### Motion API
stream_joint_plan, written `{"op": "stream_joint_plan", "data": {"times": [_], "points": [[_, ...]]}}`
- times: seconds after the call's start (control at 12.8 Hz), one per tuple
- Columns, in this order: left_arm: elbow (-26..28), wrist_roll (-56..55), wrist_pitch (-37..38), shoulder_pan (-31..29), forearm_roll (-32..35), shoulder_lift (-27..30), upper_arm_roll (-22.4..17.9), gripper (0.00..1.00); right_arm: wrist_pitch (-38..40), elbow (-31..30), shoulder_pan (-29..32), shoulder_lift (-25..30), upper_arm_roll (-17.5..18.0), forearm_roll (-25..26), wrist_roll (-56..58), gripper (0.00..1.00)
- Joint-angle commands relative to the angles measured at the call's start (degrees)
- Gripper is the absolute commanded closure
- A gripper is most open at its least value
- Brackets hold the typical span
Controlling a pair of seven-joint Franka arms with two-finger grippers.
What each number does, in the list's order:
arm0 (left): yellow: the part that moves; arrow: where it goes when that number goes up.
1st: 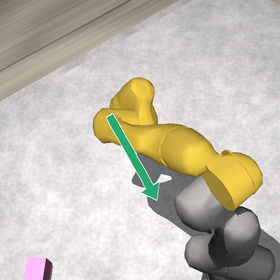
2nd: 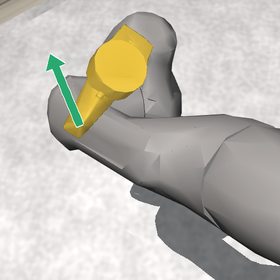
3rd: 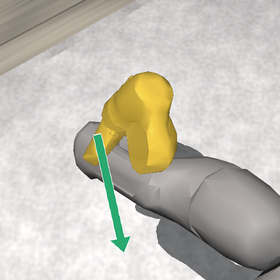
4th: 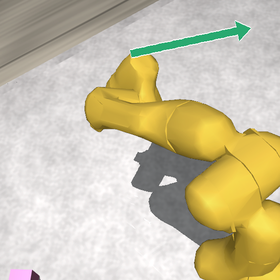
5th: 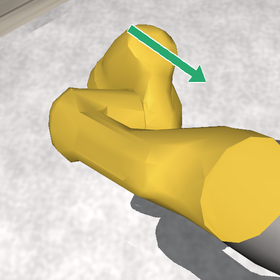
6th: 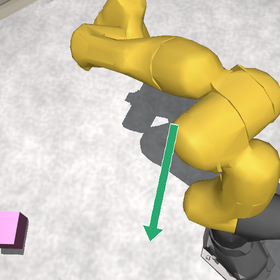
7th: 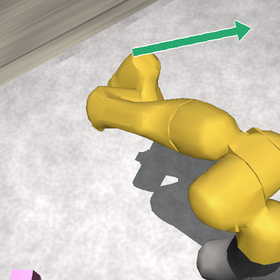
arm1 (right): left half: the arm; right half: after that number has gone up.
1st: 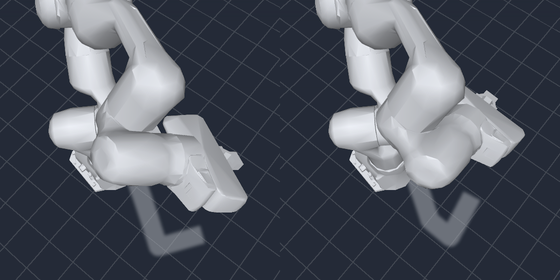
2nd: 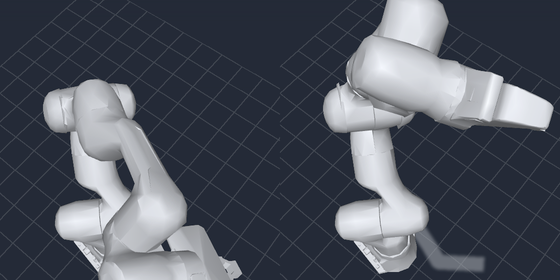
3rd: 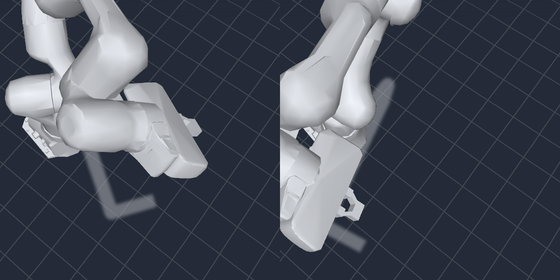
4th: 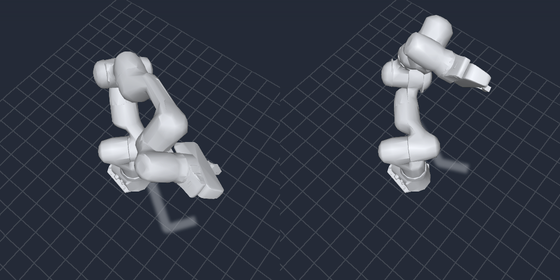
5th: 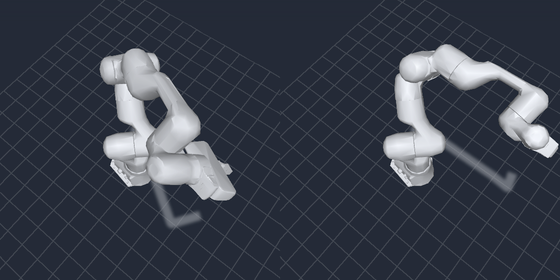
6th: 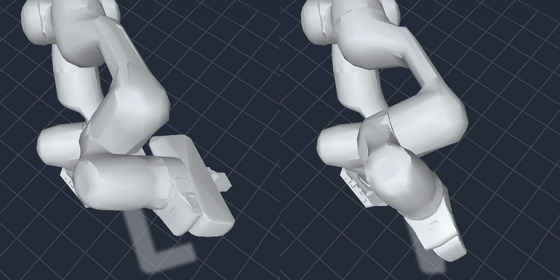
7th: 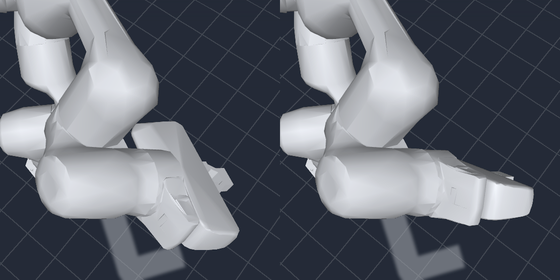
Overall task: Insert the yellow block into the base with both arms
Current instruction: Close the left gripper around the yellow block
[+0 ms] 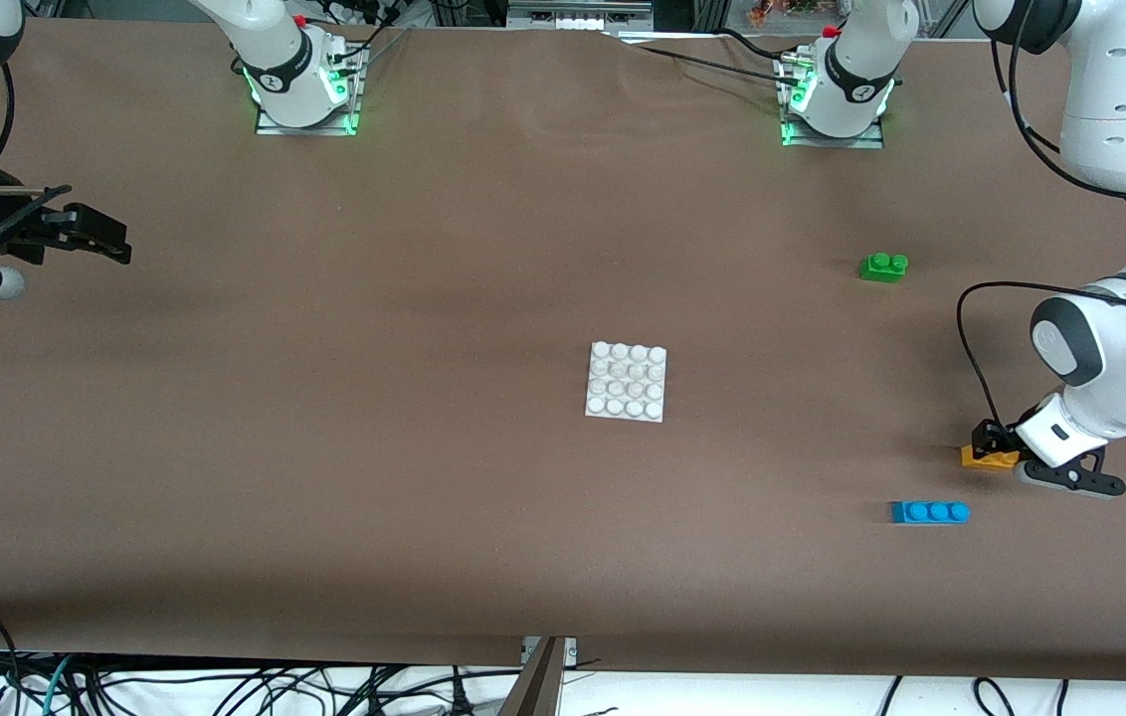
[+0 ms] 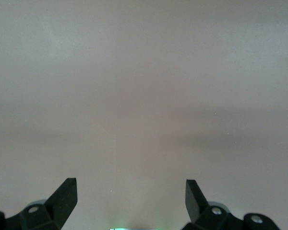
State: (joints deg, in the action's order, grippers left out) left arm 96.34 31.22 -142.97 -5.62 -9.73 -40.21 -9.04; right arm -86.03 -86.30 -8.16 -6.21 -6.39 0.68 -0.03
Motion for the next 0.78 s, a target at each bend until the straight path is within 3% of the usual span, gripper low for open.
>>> {"op": "stream_joint_plan", "data": {"times": [0.0, 0.16, 0.7], "points": [[-1.1, 0.6, 0.5, -0.3, -1.7, 0.5, 0.3, 0.5, 0.9, 1.3, 0.4, -0.4, 0.2, 0.4, -0.3, 0.0], [-1.1, 0.7, 1.0, -0.2, -1.3, 2.2, 0.3, 0.5, 0.9, 1.3, 0.5, -0.4, 0.2, 0.4, -0.4, 0.0], [-1.7, 0.7, 14.7, 0.5, 3.2, 11.1, 0.5, 0.5, 1.0, 1.3, 0.5, -0.4, 0.2, 0.4, -0.3, 0.0]]}}
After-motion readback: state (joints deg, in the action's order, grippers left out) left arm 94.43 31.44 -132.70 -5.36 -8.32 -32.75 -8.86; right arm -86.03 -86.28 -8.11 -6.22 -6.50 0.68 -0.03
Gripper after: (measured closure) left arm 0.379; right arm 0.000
